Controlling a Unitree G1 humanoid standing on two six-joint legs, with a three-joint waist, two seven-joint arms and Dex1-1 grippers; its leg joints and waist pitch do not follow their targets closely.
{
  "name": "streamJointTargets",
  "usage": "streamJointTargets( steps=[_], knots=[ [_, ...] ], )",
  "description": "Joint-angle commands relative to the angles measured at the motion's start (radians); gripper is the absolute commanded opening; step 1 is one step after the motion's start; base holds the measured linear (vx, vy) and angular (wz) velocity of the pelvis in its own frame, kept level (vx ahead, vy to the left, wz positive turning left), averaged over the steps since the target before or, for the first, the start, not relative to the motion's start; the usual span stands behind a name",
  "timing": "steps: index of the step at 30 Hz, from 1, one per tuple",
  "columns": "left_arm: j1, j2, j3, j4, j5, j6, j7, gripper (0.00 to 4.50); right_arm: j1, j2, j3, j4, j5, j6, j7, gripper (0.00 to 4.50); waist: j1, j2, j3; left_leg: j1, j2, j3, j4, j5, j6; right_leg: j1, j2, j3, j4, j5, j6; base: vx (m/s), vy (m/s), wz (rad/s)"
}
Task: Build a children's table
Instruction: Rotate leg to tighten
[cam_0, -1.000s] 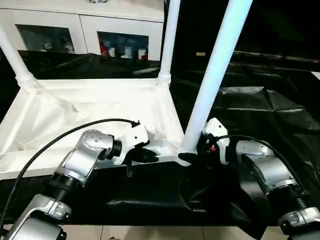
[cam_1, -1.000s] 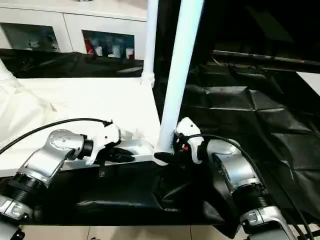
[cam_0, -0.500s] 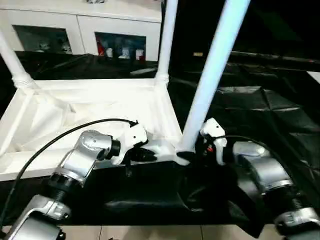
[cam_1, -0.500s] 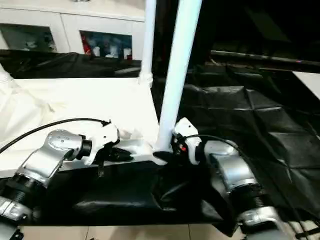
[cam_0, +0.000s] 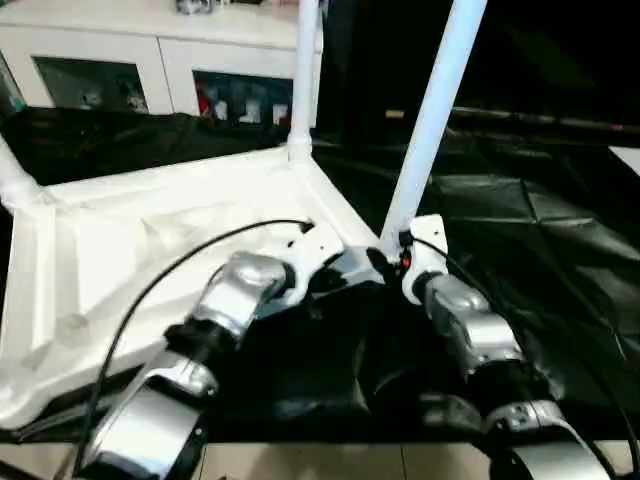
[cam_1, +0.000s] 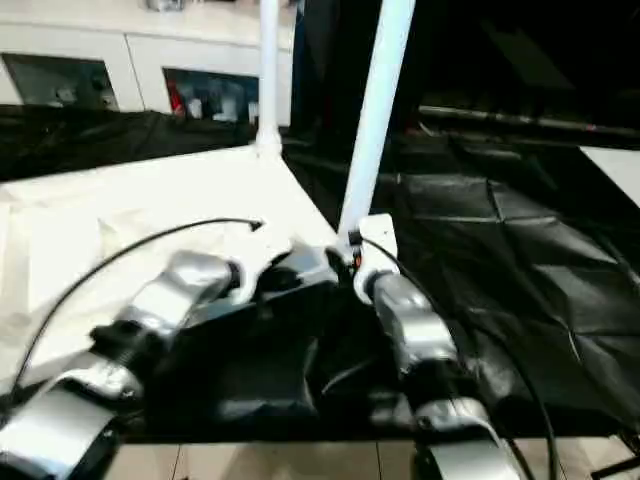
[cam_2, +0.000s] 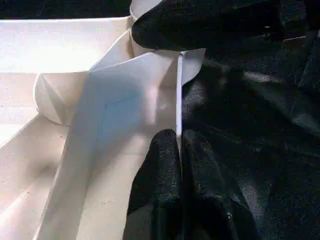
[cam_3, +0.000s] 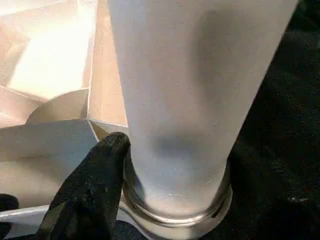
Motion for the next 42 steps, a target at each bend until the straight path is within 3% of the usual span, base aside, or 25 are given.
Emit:
streamJointTargets(
  steps=[1, 3, 8, 9, 11, 13, 15, 17, 20, 21, 22, 25, 30, 34, 41, 42],
  knots=[
    [-0.011, -0.028, -0.014, 0.052, 0.012, -0.038, 0.04, 0.0, 0.005, 0.04, 0.056, 0.036, -0.019, -0.002, 0.036, 3.05, -0.001, 0.003, -0.045, -0.004, 0.023, -0.007, -0.069, -0.22, 0.013, 0.039, -0.075, 0.057, -0.099, -0.364, -0.086, 0.0, 0.0, 0.0],
    [-0.009, -0.015, -0.011, 0.059, 0.014, -0.05, 0.035, 0.0, 0.003, 0.037, 0.042, 0.03, 0.001, -0.02, 0.065, 3.4, -0.002, -0.005, -0.044, -0.004, 0.023, -0.007, -0.069, -0.23, 0.015, 0.039, -0.076, 0.057, -0.102, -0.403, -0.074, 0.0, 0.0, 0.0],
    [0.006, 0.031, -0.004, 0.07, 0.024, -0.104, 0.026, 0.0, 0.001, -0.025, 0.034, 0.008, 0.044, -0.052, 0.215, 3.82, -0.003, -0.003, -0.043, -0.008, 0.025, -0.01, -0.071, -0.245, 0.031, 0.041, -0.076, 0.055, -0.106, -0.43, -0.06, 0.0, 0.0, 0.0],
    [0.012, 0.04, -0.005, 0.065, 0.025, -0.116, 0.017, 0.0, 0.009, -0.044, 0.045, -0.008, 0.048, -0.057, 0.265, 3.82, -0.003, -0.009, -0.043, -0.01, 0.025, -0.009, -0.069, -0.24, 0.035, 0.041, -0.076, 0.055, -0.105, -0.427, -0.059, 0.0, 0.0, 0.0],
    [0.029, 0.063, -0.006, 0.05, 0.022, -0.127, -0.013, 0.0, 0.038, -0.1, 0.081, -0.059, 0.06, -0.059, 0.402, 3.82, 0.001, -0.004, -0.044, -0.011, 0.024, -0.009, -0.067, -0.217, 0.043, 0.043, -0.078, 0.056, -0.104, -0.413, -0.063, 0.0, 0.0, 0.0],
    [0.058, 0.102, -0.004, 0.017, 0.006, -0.149, -0.086, 0.0, 0.074, -0.19, 0.109, -0.128, 0.083, -0.04, 0.563, 3.82, 0.002, -0.007, -0.046, -0.018, 0.027, -0.01, -0.067, -0.191, 0.065, 0.051, -0.076, 0.056, -0.097, -0.358, -0.066, 0.0, 0.0, 0.0],
    [0.077, 0.123, -0.003, -0.01, -0.011, -0.162, -0.14, 0.0, 0.083, -0.229, 0.109, -0.15, 0.092, -0.032, 0.619, 3.82, 0.001, -0.006, -0.049, -0.018, 0.026, -0.008, -0.063, -0.169, 0.073, 0.05, -0.074, 0.057, -0.092, -0.317, -0.085, 0.0, 0.0, 0.0],
    [0.124, 0.167, -0.009, -0.103, -0.068, -0.176, -0.282, 0.0, 0.087, -0.283, 0.107, -0.171, 0.1, -0.032, 0.688, 3.82, 0.001, -0.006, -0.054, -0.018, 0.031, -0.009, -0.062, -0.137, 0.073, 0.052, -0.076, 0.057, -0.081, -0.248, -0.128, 0.0, 0.0, 0.0],
    [0.154, 0.207, -0.019, -0.172, -0.099, -0.157, -0.37, 0.0, 0.083, -0.315, 0.106, -0.179, 0.097, -0.04, 0.731, 3.82, 0.001, -0.001, -0.051, -0.012, 0.031, -0.002, -0.06, -0.123, 0.076, 0.045, -0.071, 0.06, -0.072, -0.172, -0.179, 0.0, 0.0, 0.0],
    [0.16, 0.218, -0.022, -0.186, -0.101, -0.152, -0.384, 0.0, 0.082, -0.324, 0.107, -0.184, 0.099, -0.041, 0.741, 3.82, 0.001, -0.002, -0.051, -0.015, 0.029, -0.001, -0.06, -0.118, 0.078, 0.047, -0.07, 0.06, -0.071, -0.164, -0.18, 0.0, 0.0, 0.0],
    [0.167, 0.234, -0.026, -0.204, -0.104, -0.144, -0.4, 0.0, 0.079, -0.334, 0.11, -0.186, 0.097, -0.042, 0.748, 3.82, 0.003, -0.001, -0.052, -0.01, 0.031, 0.001, -0.059, -0.119, 0.08, 0.044, -0.07, 0.06, -0.071, -0.155, -0.187, 0.0, 0.0, 0.0],
    [0.175, 0.248, -0.026, -0.222, -0.11, -0.137, -0.42, 0.0, 0.074, -0.341, 0.116, -0.183, 0.091, -0.044, 0.754, 3.82, 0.005, 0.0, -0.052, -0.012, 0.033, -0.002, -0.061, -0.114, 0.074, 0.048, -0.071, 0.059, -0.066, -0.139, -0.193, 0.0, 0.0, 0.0],
    [0.188, 0.253, -0.019, -0.251, -0.109, -0.124, -0.421, 0.0, 0.079, -0.336, 0.161, -0.189, 0.071, -0.052, 0.783, 3.82, 0.003, -0.003, -0.049, -0.015, 0.029, -0.001, -0.061, -0.13, 0.062, 0.05, -0.072, 0.059, -0.074, -0.199, -0.169, 0.0, 0.0, 0.0],
    [0.197, 0.254, -0.022, -0.277, -0.114, -0.105, -0.427, 0.0, 0.089, -0.32, 0.182, -0.195, 0.053, -0.063, 0.784, 3.82, 0.003, 0.002, -0.051, -0.013, 0.031, -0.003, -0.062, -0.123, 0.056, 0.048, -0.07, 0.059, -0.071, -0.18, -0.169, 0.0, 0.0, 0.0],
    [0.206, 0.248, -0.027, -0.296, -0.113, -0.095, -0.423, 0.0, 0.105, -0.31, 0.172, -0.216, 0.064, -0.07, 0.757, 3.82, 0.007, -0.001, -0.051, -0.014, 0.03, -0.003, -0.061, -0.114, 0.057, 0.051, -0.071, 0.059, -0.068, -0.16, -0.173, 0.0, 0.0, 0.0],
    [0.205, 0.248, -0.03, -0.299, -0.107, -0.106, -0.42, 0.0, 0.119, -0.314, 0.164, -0.234, 0.073, -0.068, 0.75, 3.82, 0.008, -0.006, -0.052, -0.014, 0.03, -0.002, -0.061, -0.115, 0.058, 0.051, -0.071, 0.059, -0.068, -0.16, -0.172, 0.0, 0.0, 0.0]
  ],
)
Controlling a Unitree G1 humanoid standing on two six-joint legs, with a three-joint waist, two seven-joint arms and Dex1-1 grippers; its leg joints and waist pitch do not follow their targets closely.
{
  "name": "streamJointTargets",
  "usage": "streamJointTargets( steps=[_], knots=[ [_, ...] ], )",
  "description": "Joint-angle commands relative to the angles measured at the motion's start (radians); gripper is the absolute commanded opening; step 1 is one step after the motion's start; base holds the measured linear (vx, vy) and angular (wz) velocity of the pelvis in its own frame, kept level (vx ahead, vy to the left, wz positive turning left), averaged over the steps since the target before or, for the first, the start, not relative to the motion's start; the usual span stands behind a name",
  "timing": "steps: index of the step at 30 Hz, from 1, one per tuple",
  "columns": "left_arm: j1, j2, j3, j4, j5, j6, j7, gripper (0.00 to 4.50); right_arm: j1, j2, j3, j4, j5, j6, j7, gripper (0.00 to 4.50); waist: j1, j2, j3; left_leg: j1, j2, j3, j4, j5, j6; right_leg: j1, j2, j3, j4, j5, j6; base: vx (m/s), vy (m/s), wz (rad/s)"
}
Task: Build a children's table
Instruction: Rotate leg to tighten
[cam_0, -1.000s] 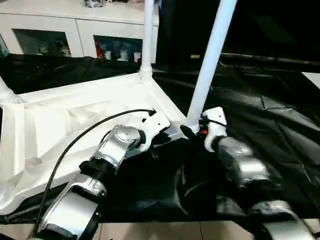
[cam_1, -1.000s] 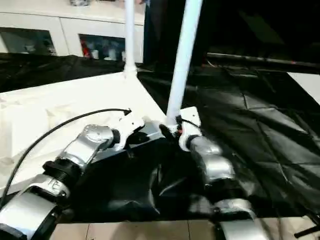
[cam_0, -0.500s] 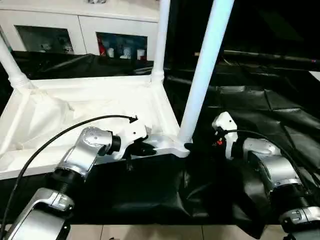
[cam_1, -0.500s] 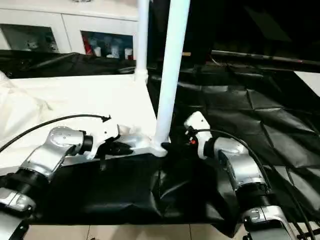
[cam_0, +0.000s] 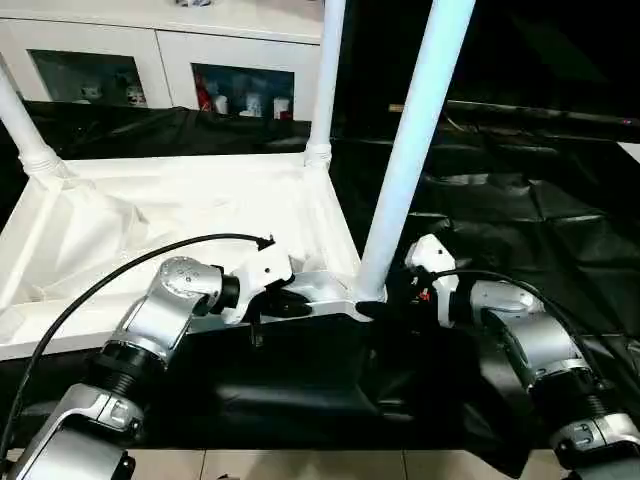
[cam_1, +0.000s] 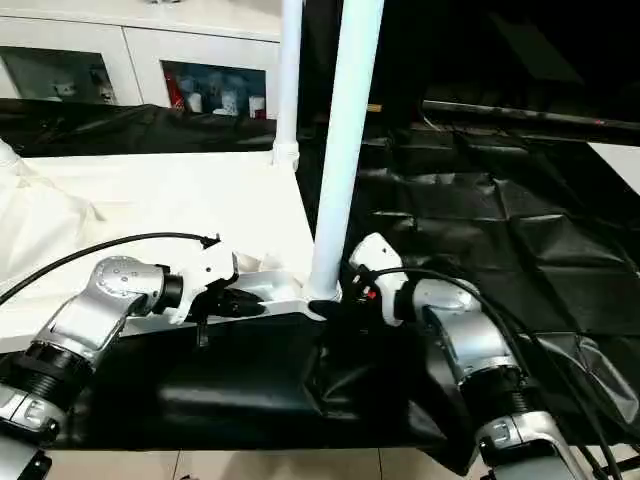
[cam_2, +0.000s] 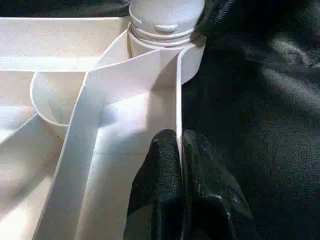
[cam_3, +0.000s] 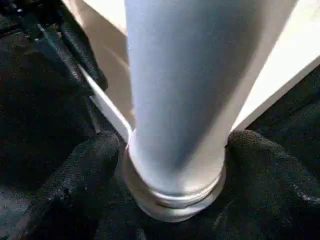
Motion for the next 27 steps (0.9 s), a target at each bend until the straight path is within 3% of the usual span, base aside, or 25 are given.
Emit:
streamJointTargets(
  steps=[1, 3, 4, 6, 8, 10, 16, 18, 21, 24, 27],
  knots=[
    [0.017, -0.025, -0.027, -0.006, -0.021, -0.022, -0.018, 0.0, 0.033, -0.011, -0.028, -0.045, 0.024, -0.003, -0.014, 3.82, 0.005, -0.006, -0.053, -0.005, 0.03, -0.002, -0.054, -0.113, 0.058, 0.061, -0.073, 0.061, -0.068, -0.154, -0.161, 0.0, 0.0, 0.0],
    [0.011, -0.033, -0.022, 0.002, -0.013, -0.038, 0.005, 0.0, 0.05, -0.014, -0.045, -0.07, 0.034, 0.005, -0.016, 3.82, 0.007, -0.005, -0.054, -0.005, 0.029, -0.002, -0.054, -0.111, 0.059, 0.061, -0.074, 0.061, -0.068, -0.153, -0.158, 0.0, 0.0, 0.0],
    [0.0, -0.047, -0.012, 0.023, -0.006, -0.051, 0.04, 0.0, 0.066, -0.022, -0.06, -0.098, 0.047, 0.02, -0.013, 3.82, 0.013, -0.011, -0.052, -0.005, 0.029, -0.002, -0.053, -0.112, 0.065, 0.062, -0.073, 0.061, -0.07, -0.163, -0.147, 0.0, 0.0, 0.0],
    [-0.012, -0.062, 0.001, 0.038, -0.006, -0.055, 0.068, 0.45, 0.088, -0.038, -0.08, -0.136, 0.066, 0.042, -0.005, 3.87, 0.017, -0.01, -0.051, -0.003, 0.028, -0.001, -0.054, -0.116, 0.066, 0.06, -0.073, 0.06, -0.072, -0.183, -0.138, 0.0, 0.0, 0.0],
    [-0.018, -0.072, 0.014, 0.034, -0.02, -0.036, 0.075, 0.45, 0.106, -0.058, -0.094, -0.166, 0.081, 0.056, 0.003, 3.87, 0.02, -0.009, -0.049, -0.005, 0.027, -0.002, -0.055, -0.132, 0.06, 0.06, -0.074, 0.059, -0.078, -0.236, -0.118, 0.0, 0.0, 0.0],
    [-0.018, -0.073, 0.017, 0.025, -0.028, -0.03, 0.069, 0.68, 0.12, -0.075, -0.102, -0.189, 0.091, 0.065, 0.009, 3.87, 0.025, -0.006, -0.051, -0.002, 0.03, -0.003, -0.054, -0.14, 0.055, 0.056, -0.076, 0.06, -0.079, -0.245, -0.121, 0.0, 0.0, 0.0],
    [-0.015, -0.054, 0.041, 0.0, -0.039, -0.024, 0.064, 1.25, 0.161, -0.144, -0.128, -0.278, 0.134, 0.128, 0.06, 3.87, 0.021, -0.016, -0.052, -0.011, 0.027, -0.004, -0.05, -0.117, 0.065, 0.063, -0.074, 0.057, -0.073, -0.18, -0.127, 0.0, 0.0, 0.0],
    [-0.004, -0.04, 0.064, -0.046, -0.073, 0.011, 0.046, 1.31, 0.161, -0.151, -0.126, -0.298, 0.155, 0.155, 0.078, 3.87, 0.02, -0.02, -0.052, -0.011, 0.027, -0.004, -0.049, -0.115, 0.066, 0.063, -0.074, 0.057, -0.074, -0.189, -0.126, 0.0, 0.0, 0.0],
    [0.014, -0.022, 0.081, -0.106, -0.108, 0.061, 0.031, 1.68, 0.165, -0.159, -0.12, -0.332, 0.185, 0.196, 0.096, 3.87, 0.02, -0.016, -0.052, -0.008, 0.033, -0.006, -0.05, -0.109, 0.063, 0.063, -0.076, 0.056, -0.067, -0.177, -0.145, 0.0, 0.0, 0.0],
    [0.074, 0.045, 0.098, -0.254, -0.164, 0.166, -0.014, 2.07, 0.18, -0.182, -0.105, -0.4, 0.225, 0.257, 0.127, 3.87, 0.018, -0.014, -0.048, -0.007, 0.036, -0.006, -0.053, -0.112, 0.062, 0.06, -0.074, 0.058, -0.065, -0.174, -0.155, 0.0, 0.0, 0.0],
    [0.123, 0.1, 0.095, -0.346, -0.184, 0.228, -0.054, 2.13, 0.187, -0.196, -0.104, -0.431, 0.251, 0.298, 0.146, 3.87, 0.016, -0.011, -0.046, -0.003, 0.036, -0.005, -0.055, -0.127, 0.057, 0.056, -0.072, 0.058, -0.068, -0.202, -0.151, 0.0, 0.0, 0.0]
  ],
)
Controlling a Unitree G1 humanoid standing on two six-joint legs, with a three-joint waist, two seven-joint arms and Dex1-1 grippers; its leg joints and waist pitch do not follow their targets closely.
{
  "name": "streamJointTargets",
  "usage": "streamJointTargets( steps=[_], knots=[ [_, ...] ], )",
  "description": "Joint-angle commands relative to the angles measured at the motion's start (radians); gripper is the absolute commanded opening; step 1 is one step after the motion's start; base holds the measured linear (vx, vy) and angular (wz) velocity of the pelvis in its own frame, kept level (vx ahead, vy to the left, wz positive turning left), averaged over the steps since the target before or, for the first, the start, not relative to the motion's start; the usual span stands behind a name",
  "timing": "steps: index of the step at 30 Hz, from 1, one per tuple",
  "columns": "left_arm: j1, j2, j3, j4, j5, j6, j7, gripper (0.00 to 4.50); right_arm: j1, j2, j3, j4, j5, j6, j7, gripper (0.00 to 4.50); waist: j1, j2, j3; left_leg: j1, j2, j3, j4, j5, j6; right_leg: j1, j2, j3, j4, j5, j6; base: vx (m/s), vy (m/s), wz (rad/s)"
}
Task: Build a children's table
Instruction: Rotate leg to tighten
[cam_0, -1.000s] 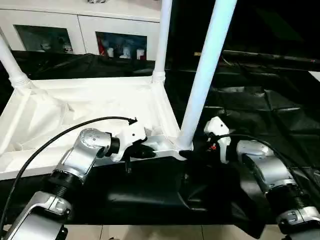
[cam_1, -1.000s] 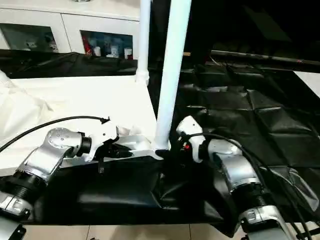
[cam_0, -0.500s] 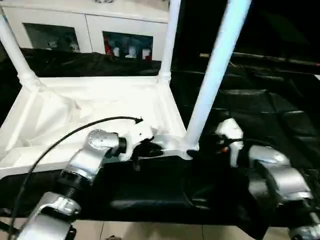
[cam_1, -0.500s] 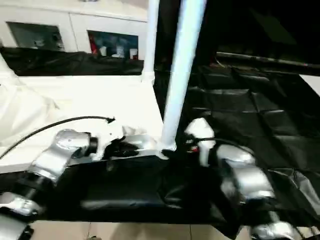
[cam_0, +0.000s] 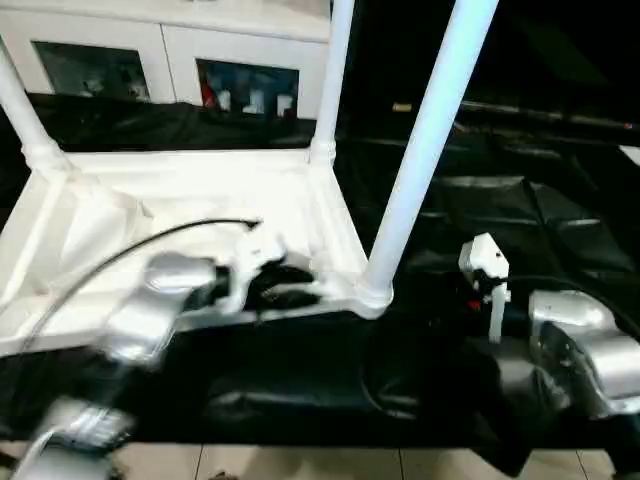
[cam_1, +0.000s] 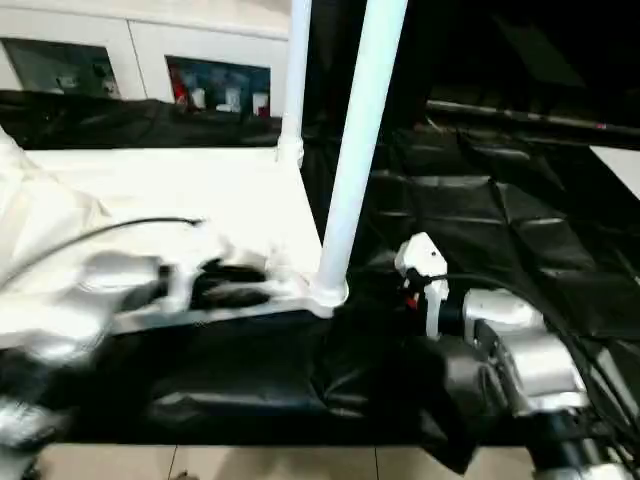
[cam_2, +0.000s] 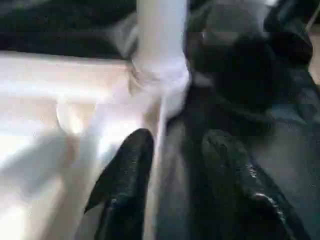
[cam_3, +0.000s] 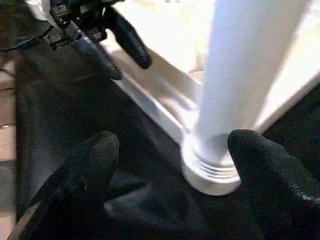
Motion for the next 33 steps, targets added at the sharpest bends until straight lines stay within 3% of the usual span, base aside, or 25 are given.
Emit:
streamJointTargets(
  steps=[1, 4, 7, 8, 9, 11, 14, 15, 16, 21, 23, 26, 30, 33],
  knots=[
    [0.071, 0.069, 0.004, -0.155, -0.039, 0.093, -0.052, 2.27, 0.016, -0.043, 0.009, -0.07, 0.059, 0.097, 0.06, 3.87, 0.003, 0.003, -0.053, 0.004, 0.035, -0.005, -0.061, -0.138, 0.049, 0.058, -0.074, 0.06, -0.07, -0.235, -0.145, 0.0, 0.0, 0.0],
    [0.116, 0.109, 0.016, -0.219, -0.052, 0.131, -0.051, 2.56, 0.023, -0.067, 0.025, -0.105, 0.093, 0.154, 0.099, 3.87, 0.0, -0.003, -0.048, 0.001, 0.033, -0.003, -0.061, -0.146, 0.053, 0.056, -0.067, 0.06, -0.075, -0.247, -0.134, 0.0, 0.0, 0.0],
    [0.159, 0.155, 0.022, -0.275, -0.053, 0.166, -0.046, 2.83, 0.018, -0.062, 0.04, -0.114, 0.122, 0.193, 0.114, 3.87, 0.001, 0.001, -0.046, 0.004, 0.035, -0.006, -0.065, -0.174, 0.032, 0.052, -0.07, 0.059, -0.079, -0.299, -0.122, 0.0, 0.0, 0.0],
    [0.161, 0.158, 0.023, -0.277, -0.052, 0.167, -0.044, 2.95, 0.016, -0.057, 0.041, -0.11, 0.119, 0.189, 0.11, 3.87, 0.001, 0.001, -0.046, 0.004, 0.035, -0.006, -0.065, -0.174, 0.032, 0.052, -0.07, 0.059, -0.079, -0.299, -0.122, 0.0, 0.0, 0.0],
    [0.176, 0.173, 0.029, -0.291, -0.043, 0.178, -0.029, 2.95, -0.003, -0.011, 0.047, -0.081, 0.106, 0.161, 0.079, 3.87, -0.001, -0.007, -0.046, 0.002, 0.033, -0.006, -0.063, -0.178, 0.027, 0.051, -0.07, 0.059, -0.079, -0.31, -0.116, 0.0, 0.0, 0.0],
    [0.186, 0.185, 0.034, -0.301, -0.034, 0.188, -0.018, 3.15, -0.019, 0.034, 0.05, -0.057, 0.098, 0.14, 0.049, 3.87, -0.007, -0.006, -0.045, 0.002, 0.029, -0.008, -0.065, -0.199, 0.012, 0.048, -0.072, 0.058, -0.085, -0.366, -0.1, 0.0, 0.0, 0.0],
    [0.198, 0.214, 0.039, -0.327, -0.023, 0.219, -0.001, 3.32, -0.062, 0.144, 0.084, 0.017, 0.065, 0.107, -0.024, 3.87, -0.013, -0.002, -0.049, 0.008, 0.033, -0.01, -0.065, -0.191, -0.005, 0.044, -0.069, 0.059, -0.079, -0.319, -0.114, 0.0, 0.0, 0.0],
    [0.201, 0.222, 0.04, -0.335, -0.023, 0.229, 0.005, 3.53, -0.08, 0.185, 0.104, 0.049, 0.049, 0.093, -0.047, 3.87, -0.017, 0.001, -0.049, 0.005, 0.031, -0.011, -0.067, -0.188, -0.009, 0.046, -0.068, 0.059, -0.074, -0.29, -0.126, 0.0, 0.0, 0.0],
    [0.202, 0.229, 0.045, -0.342, -0.026, 0.24, 0.009, 3.65, -0.092, 0.213, 0.118, 0.07, 0.042, 0.085, -0.059, 3.87, -0.021, -0.001, -0.051, 0.007, 0.032, -0.01, -0.065, -0.183, -0.014, 0.048, -0.068, 0.06, -0.069, -0.251, -0.14, 0.0, 0.0, 0.0],
    [0.21, 0.28, 0.046, -0.356, -0.017, 0.266, 0.019, 4.07, -0.154, 0.329, 0.135, 0.181, 0.031, 0.06, -0.122, 3.87, -0.025, 0.001, -0.052, 0.004, 0.029, -0.009, -0.066, -0.152, -0.014, 0.05, -0.066, 0.061, -0.06, -0.191, -0.156, 0.0, 0.0, 0.0],
    [0.216, 0.295, 0.041, -0.356, -0.006, 0.269, 0.032, 4.14, -0.201, 0.407, 0.114, 0.287, -0.006, -0.021, -0.211, 3.87, -0.028, 0.003, -0.049, 0.006, 0.029, -0.009, -0.068, -0.173, -0.029, 0.046, -0.071, 0.063, -0.063, -0.233, -0.154, 0.0, 0.0, 0.0],
    [0.216, 0.302, 0.033, -0.353, 0.002, 0.271, 0.044, 4.4, -0.233, 0.458, 0.086, 0.36, -0.027, -0.071, -0.304, 3.87, -0.028, 0.003, -0.051, 0.008, 0.03, -0.009, -0.068, -0.178, -0.043, 0.048, -0.071, 0.064, -0.063, -0.243, -0.144, 0.0, 0.0, 0.0],
    [0.212, 0.317, -0.007, -0.34, 0.043, 0.277, 0.068, 4.47, -0.298, 0.547, 0.017, 0.521, -0.062, -0.182, -0.535, 3.87, -0.031, 0.006, -0.052, 0.013, 0.028, -0.006, -0.069, -0.163, -0.063, 0.043, -0.066, 0.066, -0.056, -0.191, -0.154, 0.0, 0.0, 0.0],
    [0.213, 0.326, -0.028, -0.335, 0.062, 0.277, 0.079, 4.47, -0.323, 0.575, -0.018, 0.584, -0.063, -0.232, -0.602, 3.87, -0.031, 0.009, -0.053, 0.014, 0.028, -0.006, -0.069, -0.172, -0.067, 0.045, -0.066, 0.067, -0.053, -0.179, -0.145, 0.0, 0.0, 0.0]
  ],
)
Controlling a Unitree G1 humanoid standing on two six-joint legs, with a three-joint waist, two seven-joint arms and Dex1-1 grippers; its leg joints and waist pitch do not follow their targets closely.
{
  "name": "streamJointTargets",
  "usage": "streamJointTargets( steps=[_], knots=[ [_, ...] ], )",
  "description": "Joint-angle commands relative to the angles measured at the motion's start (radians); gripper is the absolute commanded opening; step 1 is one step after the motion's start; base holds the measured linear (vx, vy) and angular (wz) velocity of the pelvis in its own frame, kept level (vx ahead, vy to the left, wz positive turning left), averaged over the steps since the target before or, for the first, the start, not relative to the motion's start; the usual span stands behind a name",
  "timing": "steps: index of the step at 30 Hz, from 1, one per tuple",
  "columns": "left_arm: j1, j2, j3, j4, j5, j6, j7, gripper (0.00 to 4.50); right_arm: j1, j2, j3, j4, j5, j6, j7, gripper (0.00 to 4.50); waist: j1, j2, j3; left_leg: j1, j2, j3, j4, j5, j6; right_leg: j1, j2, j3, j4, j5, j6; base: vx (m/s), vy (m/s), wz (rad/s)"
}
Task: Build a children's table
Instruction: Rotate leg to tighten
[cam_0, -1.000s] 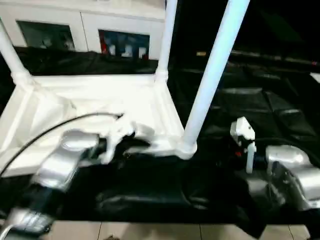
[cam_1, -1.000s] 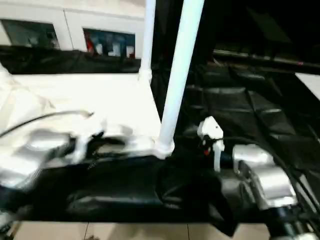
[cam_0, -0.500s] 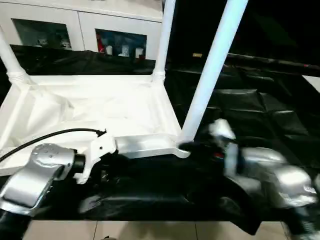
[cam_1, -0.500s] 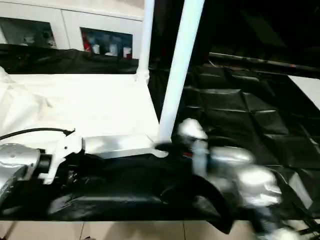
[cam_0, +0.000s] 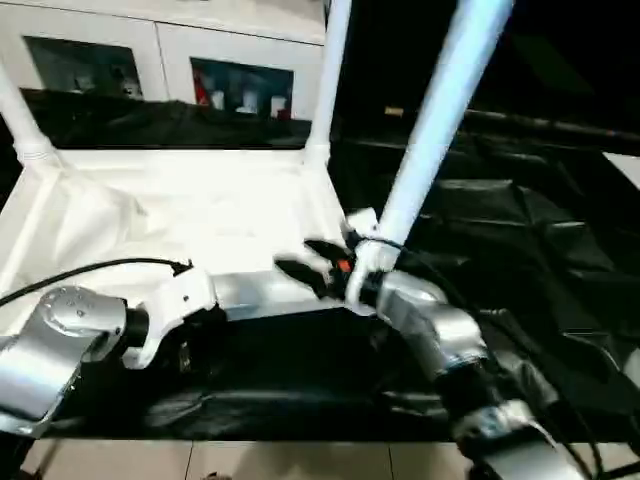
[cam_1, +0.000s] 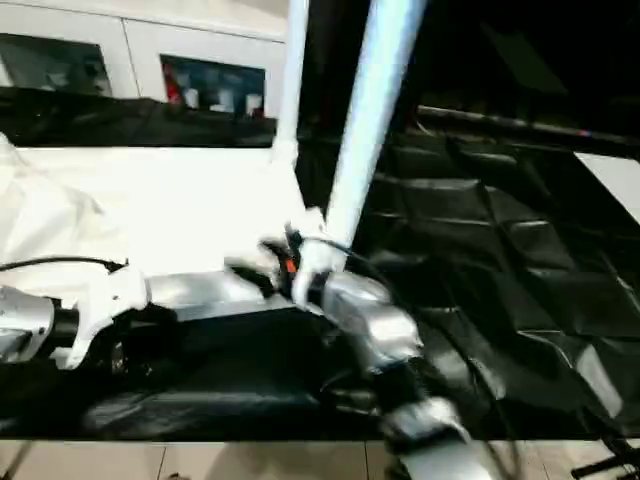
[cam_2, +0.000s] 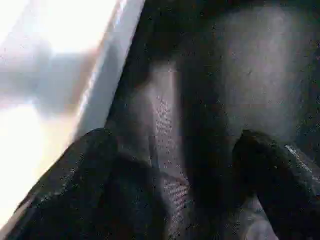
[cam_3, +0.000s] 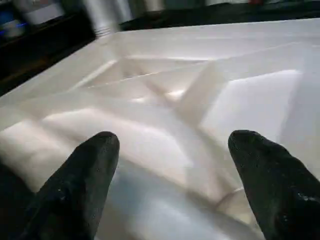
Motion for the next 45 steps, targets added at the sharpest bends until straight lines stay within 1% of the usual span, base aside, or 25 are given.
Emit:
streamJointTargets(
  steps=[1, 5, 8, 10, 11, 16, 18, 23, 24, 25, 27, 28, 31, 32, 33, 34, 35, 36, 38, 39, 40, 41, 43, 44, 45],
  knots=[
    [-0.004, 0.006, -0.017, 0.01, 0.03, -0.002, 0.036, 4.47, -0.037, 0.009, -0.095, 0.093, -0.005, -0.069, -0.119, 3.87, -0.01, 0.031, -0.052, 0.009, 0.028, -0.002, -0.074, -0.18, -0.061, 0.044, -0.066, 0.067, -0.058, -0.178, -0.141, 0.0, 0.0, 0.0],
    [-0.007, 0.008, -0.02, 0.021, 0.047, -0.009, 0.053, 4.47, -0.066, 0.021, -0.141, 0.143, 0.019, -0.091, -0.181, 3.87, -0.009, 0.03, -0.052, 0.009, 0.026, -0.003, -0.074, -0.195, -0.064, 0.046, -0.065, 0.068, -0.057, -0.191, -0.129, 0.0, 0.0, 0.0],
    [-0.007, 0.015, -0.02, 0.036, 0.06, -0.016, 0.062, 4.47, -0.092, 0.018, -0.169, 0.194, 0.015, -0.138, -0.224, 3.87, -0.009, 0.03, -0.052, 0.009, 0.026, -0.003, -0.073, -0.2, -0.062, 0.045, -0.065, 0.068, -0.058, -0.194, -0.125, 0.0, 0.0, 0.0],
    [-0.01, 0.021, -0.023, 0.059, 0.083, -0.031, 0.087, 4.47, -0.123, -0.004, -0.203, 0.261, 0.01, -0.195, -0.28, 3.87, -0.009, 0.029, -0.051, 0.008, 0.024, -0.002, -0.072, -0.214, -0.061, 0.043, -0.065, 0.069, -0.06, -0.222, -0.122, 0.0, 0.0, 0.0],
    [-0.01, 0.021, -0.023, 0.059, 0.083, -0.031, 0.087, 4.47, -0.123, -0.004, -0.203, 0.261, 0.01, -0.195, -0.28, 3.87, -0.008, 0.028, -0.051, 0.012, 0.025, -0.001, -0.071, -0.22, -0.062, 0.041, -0.065, 0.069, -0.06, -0.228, -0.121, 0.0, 0.0, 0.0],
    [-0.015, 0.016, -0.024, 0.067, 0.087, -0.037, 0.103, 4.47, -0.162, -0.064, -0.265, 0.358, 0.004, -0.264, -0.348, 3.87, -0.007, 0.028, -0.052, 0.01, 0.025, -0.001, -0.069, -0.23, -0.063, 0.04, -0.063, 0.067, -0.057, -0.222, -0.121, 0.0, 0.0, 0.0],
    [-0.017, 0.013, -0.024, 0.068, 0.089, -0.039, 0.103, 4.47, -0.169, -0.082, -0.273, 0.377, 0.0, -0.278, -0.346, 3.87, -0.006, 0.028, -0.052, 0.011, 0.024, 0.001, -0.066, -0.23, -0.059, 0.038, -0.062, 0.068, -0.057, -0.218, -0.123, 0.0, 0.0, 0.0],
    [-0.029, -0.007, -0.031, 0.075, 0.087, -0.049, 0.116, 4.47, -0.19, -0.153, -0.285, 0.429, -0.007, -0.311, -0.326, 3.87, -0.006, 0.023, -0.055, 0.0, 0.022, 0.0, -0.062, -0.201, -0.05, 0.046, -0.062, 0.066, -0.053, -0.195, -0.124, 0.0, 0.0, 0.0],
    [-0.03, -0.01, -0.032, 0.076, 0.085, -0.051, 0.119, 4.47, -0.194, -0.169, -0.287, 0.441, -0.009, -0.317, -0.321, 3.87, -0.005, 0.026, -0.055, 0.0, 0.021, 0.0, -0.062, -0.203, -0.047, 0.046, -0.063, 0.066, -0.054, -0.201, -0.125, 0.0, 0.0, 0.0],
    [-0.031, -0.013, -0.033, 0.077, 0.085, -0.053, 0.121, 4.47, -0.201, -0.188, -0.288, 0.457, -0.016, -0.327, -0.314, 3.87, -0.006, 0.024, -0.055, 0.0, 0.022, 0.0, -0.061, -0.206, -0.046, 0.046, -0.063, 0.065, -0.055, -0.208, -0.126, 0.0, 0.0, 0.0],
    [-0.026, -0.019, -0.024, 0.078, 0.071, -0.072, 0.118, 4.47, -0.215, -0.231, -0.296, 0.488, -0.026, -0.341, -0.3, 3.87, -0.004, 0.027, -0.055, 0.0, 0.022, 0.001, -0.059, -0.212, -0.044, 0.045, -0.062, 0.064, -0.056, -0.213, -0.131, 0.0, 0.0, 0.0],
    [-0.014, -0.022, -0.009, 0.066, 0.049, -0.086, 0.109, 4.47, -0.224, -0.255, -0.304, 0.505, -0.028, -0.348, -0.297, 3.87, -0.003, 0.03, -0.056, 0.001, 0.021, 0.001, -0.059, -0.213, -0.042, 0.045, -0.062, 0.064, -0.055, -0.209, -0.135, 0.0, 0.0, 0.0],
    [0.018, -0.027, 0.029, 0.034, -0.002, -0.092, 0.093, 4.47, -0.234, -0.288, -0.307, 0.526, -0.036, -0.358, -0.288, 3.87, -0.004, 0.027, -0.057, -0.004, 0.021, 0.001, -0.057, -0.203, -0.04, 0.048, -0.061, 0.063, -0.052, -0.187, -0.144, 0.0, 0.0, 0.0],
    [0.042, -0.032, 0.062, 0.01, -0.036, -0.082, 0.089, 4.47, -0.236, -0.3, -0.297, 0.531, -0.048, -0.368, -0.274, 3.87, -0.005, 0.028, -0.056, -0.005, 0.02, 0.002, -0.056, -0.205, -0.038, 0.048, -0.059, 0.063, -0.052, -0.182, -0.146, 0.0, 0.0, 0.0],
    [0.059, -0.035, 0.088, -0.004, -0.056, -0.078, 0.088, 4.47, -0.235, -0.303, -0.286, 0.529, -0.057, -0.375, -0.258, 3.87, -0.004, 0.036, -0.056, -0.004, 0.021, 0.001, -0.056, -0.21, -0.04, 0.049, -0.06, 0.063, -0.051, -0.182, -0.149, 0.0, 0.0, 0.0],
    [0.078, -0.036, 0.115, -0.016, -0.077, -0.077, 0.086, 4.47, -0.232, -0.303, -0.272, 0.525, -0.066, -0.385, -0.237, 3.87, -0.009, 0.028, -0.056, -0.008, 0.021, 0.001, -0.055, -0.216, -0.033, 0.051, -0.059, 0.061, -0.054, -0.191, -0.153, 0.0, 0.0, 0.0],
    [0.078, -0.036, 0.115, -0.016, -0.077, -0.077, 0.086, 4.47, -0.232, -0.303, -0.272, 0.525, -0.066, -0.385, -0.237, 3.87, -0.009, 0.028, -0.056, -0.008, 0.021, 0.001, -0.055, -0.216, -0.033, 0.051, -0.059, 0.061, -0.054, -0.191, -0.153, 0.0, 0.0, 0.0],
    [0.101, -0.036, 0.149, -0.032, -0.103, -0.068, 0.081, 4.47, -0.226, -0.299, -0.256, 0.514, -0.075, -0.391, -0.209, 3.87, -0.009, 0.033, -0.054, -0.005, 0.019, 0.001, -0.055, -0.226, -0.028, 0.049, -0.057, 0.06, -0.057, -0.217, -0.148, 0.0, 0.0, 0.0],
    [0.142, -0.036, 0.205, -0.057, -0.143, -0.06, 0.075, 4.47, -0.215, -0.286, -0.232, 0.501, -0.088, -0.405, -0.153, 3.87, -0.016, 0.032, -0.051, -0.011, 0.022, -0.002, -0.057, -0.248, -0.022, 0.051, -0.06, 0.06, -0.062, -0.257, -0.15, 0.0, 0.0, 0.0],
    [0.17, -0.035, 0.243, -0.074, -0.167, -0.057, 0.07, 4.47, -0.202, -0.274, -0.214, 0.482, -0.095, -0.412, -0.117, 3.87, -0.017, 0.032, -0.051, -0.009, 0.022, -0.001, -0.057, -0.254, -0.018, 0.048, -0.059, 0.06, -0.064, -0.269, -0.148, 0.0, 0.0, 0.0],
    [0.231, -0.024, 0.314, -0.111, -0.216, -0.051, 0.053, 4.47, -0.174, -0.246, -0.183, 0.445, -0.104, -0.426, -0.057, 3.87, -0.022, 0.032, -0.049, -0.013, 0.023, -0.004, -0.058, -0.263, -0.015, 0.05, -0.062, 0.061, -0.066, -0.289, -0.145, 0.0, 0.0, 0.0],
    [0.236, -0.023, 0.319, -0.113, -0.219, -0.05, 0.051, 4.47, -0.172, -0.244, -0.182, 0.442, -0.105, -0.427, -0.054, 3.87, -0.031, 0.031, -0.047, -0.013, 0.025, -0.006, -0.061, -0.275, -0.011, 0.046, -0.06, 0.06, -0.069, -0.313, -0.143, 0.0, 0.0, 0.0],
    [0.255, -0.017, 0.341, -0.123, -0.234, -0.047, 0.048, 4.47, -0.167, -0.233, -0.176, 0.437, -0.105, -0.434, -0.043, 3.87, -0.031, 0.034, -0.048, -0.005, 0.025, -0.005, -0.059, -0.279, -0.007, 0.042, -0.058, 0.061, -0.069, -0.313, -0.149, 0.0, 0.0, 0.0],
    [0.303, 0.007, 0.387, -0.127, -0.237, -0.047, 0.035, 4.47, -0.147, -0.209, -0.159, 0.413, -0.113, -0.444, -0.026, 3.87, -0.032, 0.036, -0.048, -0.007, 0.027, -0.006, -0.061, -0.257, -0.004, 0.043, -0.057, 0.063, -0.061, -0.253, -0.171, 0.0, 0.0, 0.0],
    [0.313, 0.013, 0.398, -0.127, -0.237, -0.047, 0.033, 4.47, -0.142, -0.204, -0.154, 0.407, -0.115, -0.447, -0.022, 3.87, -0.033, 0.036, -0.043, -0.009, 0.028, -0.006, -0.064, -0.28, 0.0, 0.043, -0.057, 0.062, -0.064, -0.28, -0.164, 0.0, 0.0, 0.0]
  ],
)
